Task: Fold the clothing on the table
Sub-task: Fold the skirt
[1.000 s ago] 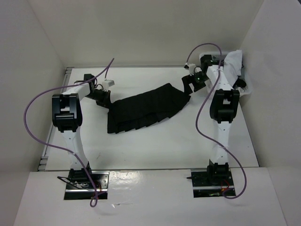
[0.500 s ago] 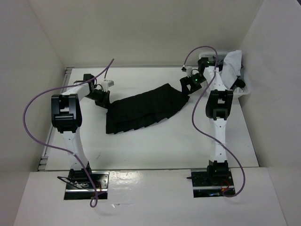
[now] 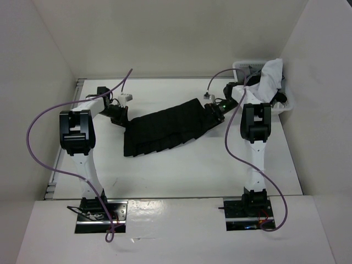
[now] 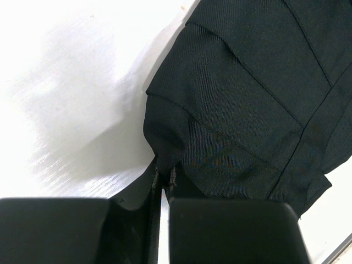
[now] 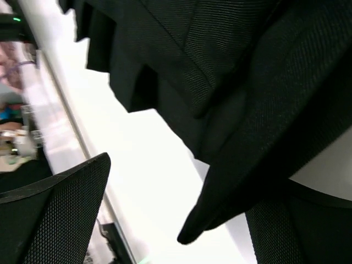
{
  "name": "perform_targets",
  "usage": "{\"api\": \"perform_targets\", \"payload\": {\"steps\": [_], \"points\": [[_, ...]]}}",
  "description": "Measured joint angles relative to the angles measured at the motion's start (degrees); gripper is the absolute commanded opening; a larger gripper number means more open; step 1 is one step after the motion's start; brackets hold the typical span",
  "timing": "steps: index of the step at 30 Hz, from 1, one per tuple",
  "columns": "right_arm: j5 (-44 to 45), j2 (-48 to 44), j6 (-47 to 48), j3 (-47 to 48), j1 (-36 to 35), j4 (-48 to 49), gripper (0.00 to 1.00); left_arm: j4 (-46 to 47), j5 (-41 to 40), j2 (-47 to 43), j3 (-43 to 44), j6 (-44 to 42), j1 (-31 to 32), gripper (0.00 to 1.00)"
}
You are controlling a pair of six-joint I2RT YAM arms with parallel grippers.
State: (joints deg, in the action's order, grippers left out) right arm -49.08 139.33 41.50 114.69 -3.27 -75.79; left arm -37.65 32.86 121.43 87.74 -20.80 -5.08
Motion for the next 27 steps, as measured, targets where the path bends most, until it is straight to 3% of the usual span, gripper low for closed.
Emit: {"api": "perform_targets", "payload": {"steps": [13, 19, 23, 27], "points": [[-5.42, 4.22, -2.43, 4.68, -1.01, -3.43, 0.99, 1.73, 0.59, -1.07, -2.14, 0.39, -0.09, 0.01], [-4.66, 5.62, -4.92, 8.13, -3.23, -2.23, 0.92, 1.81, 0.59, -1.14, -2.25, 0.68, -0.09, 0.01], [-3.85, 5.95, -6.91, 8.81, -4.11, -0.48, 0.8, 1.81, 0.55, -1.14, -2.27, 1.22, -0.09, 0.01], [-2.67, 6.43, -8.17, 9.07, -4.15, 1.27, 0.6, 1.79, 0.52, -1.16, -2.27, 1.38, -0.09, 0.01]]}}
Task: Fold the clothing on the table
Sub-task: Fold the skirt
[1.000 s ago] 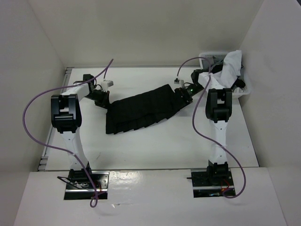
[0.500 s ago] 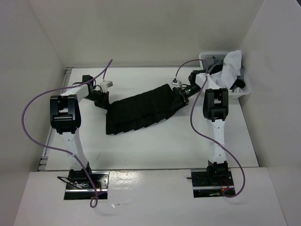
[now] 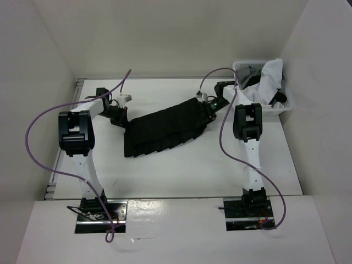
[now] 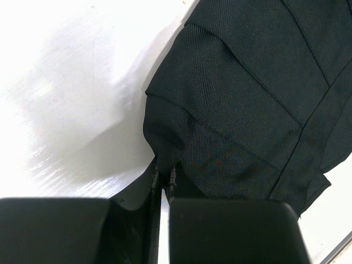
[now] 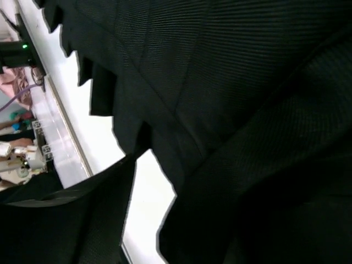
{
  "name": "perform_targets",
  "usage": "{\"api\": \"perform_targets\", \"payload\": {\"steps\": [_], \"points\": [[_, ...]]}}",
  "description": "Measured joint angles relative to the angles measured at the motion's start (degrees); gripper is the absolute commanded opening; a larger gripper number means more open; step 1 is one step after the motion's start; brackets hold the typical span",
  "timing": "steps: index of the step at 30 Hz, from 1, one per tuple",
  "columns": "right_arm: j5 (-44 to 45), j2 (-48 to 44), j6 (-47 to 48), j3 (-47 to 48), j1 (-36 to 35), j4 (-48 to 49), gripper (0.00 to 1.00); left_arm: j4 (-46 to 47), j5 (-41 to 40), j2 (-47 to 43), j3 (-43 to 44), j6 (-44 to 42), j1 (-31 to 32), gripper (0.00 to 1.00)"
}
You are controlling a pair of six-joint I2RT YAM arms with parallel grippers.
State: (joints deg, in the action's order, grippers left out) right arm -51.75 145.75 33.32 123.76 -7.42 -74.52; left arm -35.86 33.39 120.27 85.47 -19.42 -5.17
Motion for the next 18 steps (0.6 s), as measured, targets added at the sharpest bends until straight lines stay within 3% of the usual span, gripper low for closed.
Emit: {"api": "perform_targets", "payload": {"steps": [1, 3, 9, 18], "points": [[0.46, 0.11, -0.33, 0.0, -0.04, 0.57, 0.5, 0.0, 0.02, 0.0, 0.0, 0.02, 0.0, 0.01], [1.6, 0.35, -0.48, 0.0, -0.13, 1.88, 0.4, -0.02, 0.0, 0.0, 0.0, 0.04, 0.0, 0.01], [3.04, 0.96, -1.97, -0.48, -0.63, 4.61, 0.0, -0.02, 0.02, 0.0, -0.02, 0.13, 0.0, 0.01], [6.73, -1.75, -6.34, -4.0, -2.93, 7.96, 0.0, 0.5, -0.2, -1.11, -1.6, 0.57, 0.33, 0.01]]}}
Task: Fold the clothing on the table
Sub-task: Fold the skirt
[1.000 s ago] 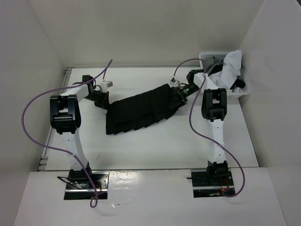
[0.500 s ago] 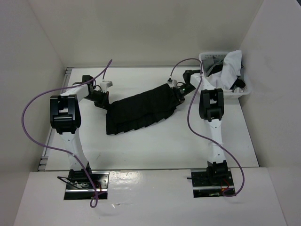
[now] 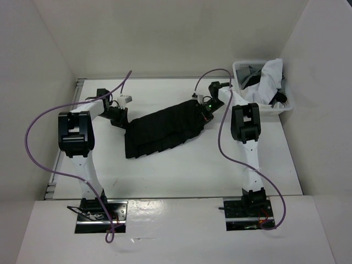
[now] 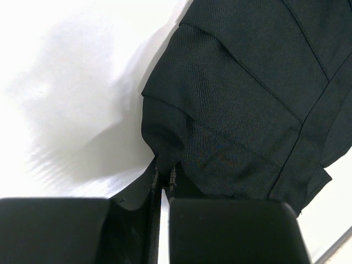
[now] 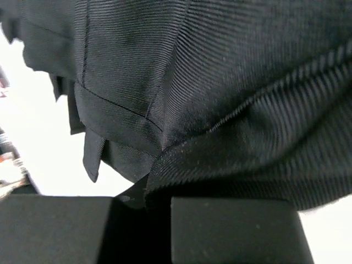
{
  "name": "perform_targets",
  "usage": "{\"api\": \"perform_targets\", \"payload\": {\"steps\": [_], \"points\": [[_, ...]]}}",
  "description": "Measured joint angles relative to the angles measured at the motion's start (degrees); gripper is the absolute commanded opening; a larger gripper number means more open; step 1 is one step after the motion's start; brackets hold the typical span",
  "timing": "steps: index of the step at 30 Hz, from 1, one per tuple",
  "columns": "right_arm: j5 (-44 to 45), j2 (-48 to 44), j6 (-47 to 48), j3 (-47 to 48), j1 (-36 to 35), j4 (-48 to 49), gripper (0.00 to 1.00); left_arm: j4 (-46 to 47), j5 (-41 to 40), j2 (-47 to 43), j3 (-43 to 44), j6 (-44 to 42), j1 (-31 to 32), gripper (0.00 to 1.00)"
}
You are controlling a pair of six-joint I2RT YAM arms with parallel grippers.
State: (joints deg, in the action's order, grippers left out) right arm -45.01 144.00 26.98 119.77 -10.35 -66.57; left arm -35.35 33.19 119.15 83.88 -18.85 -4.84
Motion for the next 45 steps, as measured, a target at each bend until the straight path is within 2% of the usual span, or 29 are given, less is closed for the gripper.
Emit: {"api": "perform_targets", "payload": {"steps": [6, 11, 16, 20, 25, 32, 45], "points": [[17.05, -7.52, -2.16, -5.16, -1.03, 5.55, 0.0, 0.0, 0.04, -0.31, -0.57, 2.21, 0.46, 0.01], [28.83, -12.7, -3.65, -5.88, -2.84, 7.76, 0.0, -0.83, 0.98, 0.61, 1.44, 4.79, 1.51, 0.01], [41.59, -16.22, -4.13, -5.88, -8.37, 8.24, 0.0, -1.53, 1.05, 3.19, 6.64, 7.02, 3.34, 0.01], [48.09, -17.79, -4.46, -5.88, -14.91, 8.2, 0.0, -1.77, 1.25, 4.39, 9.11, 8.74, 4.5, 0.01], [50.07, -18.29, -5.09, -3.61, -22.32, 5.92, 0.0, -1.88, 2.19, 4.63, 9.53, 10.49, 6.86, 0.01], [45.64, -18.1, -5.53, 4.96, -26.16, 2.23, 0.0, -0.79, 6.4, 6.14, 7.08, 12.0, 8.0, 0.01], [43.43, -15.65, -5.73, 4.66, -31.78, 0.28, 0.0, -1.16, 27.54, 12.72, 4.61, 12.76, 5.11, 0.0]]}}
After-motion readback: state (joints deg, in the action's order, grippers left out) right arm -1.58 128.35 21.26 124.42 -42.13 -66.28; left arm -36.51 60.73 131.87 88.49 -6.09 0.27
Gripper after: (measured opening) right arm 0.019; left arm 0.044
